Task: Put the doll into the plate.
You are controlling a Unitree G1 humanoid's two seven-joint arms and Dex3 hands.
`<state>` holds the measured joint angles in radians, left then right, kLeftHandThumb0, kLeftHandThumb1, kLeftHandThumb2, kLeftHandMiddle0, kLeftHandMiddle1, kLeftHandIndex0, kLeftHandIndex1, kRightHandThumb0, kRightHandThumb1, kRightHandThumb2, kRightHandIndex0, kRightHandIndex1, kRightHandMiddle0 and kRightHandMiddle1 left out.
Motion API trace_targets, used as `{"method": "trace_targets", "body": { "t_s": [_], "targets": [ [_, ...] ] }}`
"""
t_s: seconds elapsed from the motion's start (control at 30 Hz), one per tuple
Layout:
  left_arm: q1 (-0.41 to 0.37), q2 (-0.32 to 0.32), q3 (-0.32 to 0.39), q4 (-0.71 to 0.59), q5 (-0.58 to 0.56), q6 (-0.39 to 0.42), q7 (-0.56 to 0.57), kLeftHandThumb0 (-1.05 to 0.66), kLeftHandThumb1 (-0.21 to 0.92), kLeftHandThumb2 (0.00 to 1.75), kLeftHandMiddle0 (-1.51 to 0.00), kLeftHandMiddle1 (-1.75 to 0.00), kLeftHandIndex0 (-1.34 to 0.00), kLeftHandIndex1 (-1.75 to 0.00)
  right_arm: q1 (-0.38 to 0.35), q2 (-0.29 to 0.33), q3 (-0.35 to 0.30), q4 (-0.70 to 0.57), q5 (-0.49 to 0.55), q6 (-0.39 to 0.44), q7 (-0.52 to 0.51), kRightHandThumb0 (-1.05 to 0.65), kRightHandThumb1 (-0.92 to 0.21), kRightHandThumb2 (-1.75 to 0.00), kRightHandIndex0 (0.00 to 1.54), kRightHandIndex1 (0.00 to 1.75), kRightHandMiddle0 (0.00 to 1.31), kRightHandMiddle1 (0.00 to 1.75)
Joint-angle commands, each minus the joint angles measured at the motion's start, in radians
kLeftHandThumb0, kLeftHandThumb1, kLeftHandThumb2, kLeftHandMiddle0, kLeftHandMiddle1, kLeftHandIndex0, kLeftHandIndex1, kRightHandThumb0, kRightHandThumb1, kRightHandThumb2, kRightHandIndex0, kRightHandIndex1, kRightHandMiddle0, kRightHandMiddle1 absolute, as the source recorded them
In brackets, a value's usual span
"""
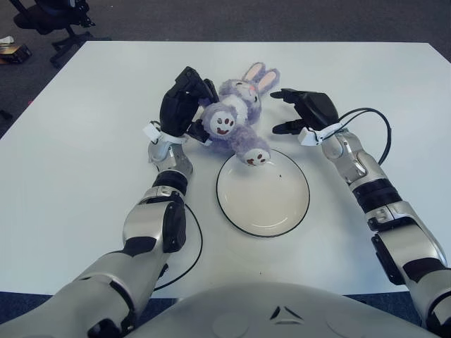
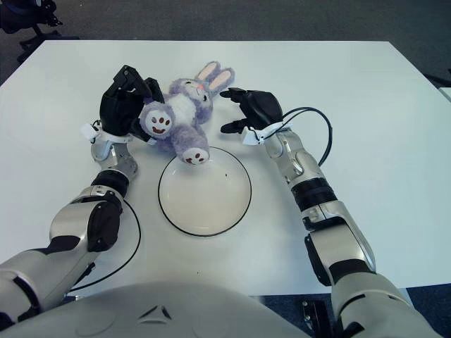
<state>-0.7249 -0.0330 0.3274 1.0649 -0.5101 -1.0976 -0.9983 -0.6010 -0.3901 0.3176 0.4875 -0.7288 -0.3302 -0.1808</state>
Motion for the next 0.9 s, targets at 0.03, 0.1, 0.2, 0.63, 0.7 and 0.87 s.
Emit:
{"method": "trace_targets", "body": {
  "t_s": [0.03,0.1,0.2,0.63,0.7,0.87],
  "targets": [
    [0.058,-0.02,0.003,0.028,0.012,-0.015,0.0,0.0,0.16,1.49,-0.71,-1.75,-0.52,-1.73,-0.1,-0.033,0.062,0.04,-0.075,-0.029,0.013,-0.39,-0.87,0.0,0.64,0.0,0.57,0.09],
    [0.059,-0.022,0.003,0.027,0.015,-0.019,0.003,0.0,0.16,1.49,-0.71,-1.75,-0.52,-1.73,-0.122,-0.041,0.078,0.056,-0.091,-0.041,0.009,-0.45,-0.87,0.0,0.63,0.0,0.56,0.08],
    [0.06,-0.024,0.003,0.026,0.017,-0.021,0.004,0.0,0.16,1.49,-0.71,-1.75,-0.51,-1.73,-0.137,-0.044,0.089,0.074,-0.099,-0.053,0.001,-0.52,-0.87,0.0,0.62,0.0,0.55,0.07],
    [0.071,-0.038,-0.002,0.013,0.022,-0.027,0.014,0.0,0.17,1.49,-0.71,-1.75,-0.51,-1.73,-0.229,-0.042,0.125,0.124,-0.119,-0.046,0.044,-0.59,-0.86,0.0,0.58,0.0,0.52,0.03],
    [0.072,-0.038,-0.002,0.012,0.022,-0.027,0.014,0.0,0.17,1.49,-0.71,-1.75,-0.51,-1.73,-0.231,-0.042,0.127,0.126,-0.119,-0.045,0.044,-0.59,-0.86,0.0,0.58,0.0,0.52,0.03],
    [0.076,-0.04,-0.005,0.006,0.027,-0.034,0.019,0.0,0.17,1.49,-0.71,-1.75,-0.51,-1.73,-0.244,-0.03,0.134,0.116,-0.138,-0.01,0.032,-0.59,-0.86,0.0,0.58,0.0,0.52,0.02]
  ]
}}
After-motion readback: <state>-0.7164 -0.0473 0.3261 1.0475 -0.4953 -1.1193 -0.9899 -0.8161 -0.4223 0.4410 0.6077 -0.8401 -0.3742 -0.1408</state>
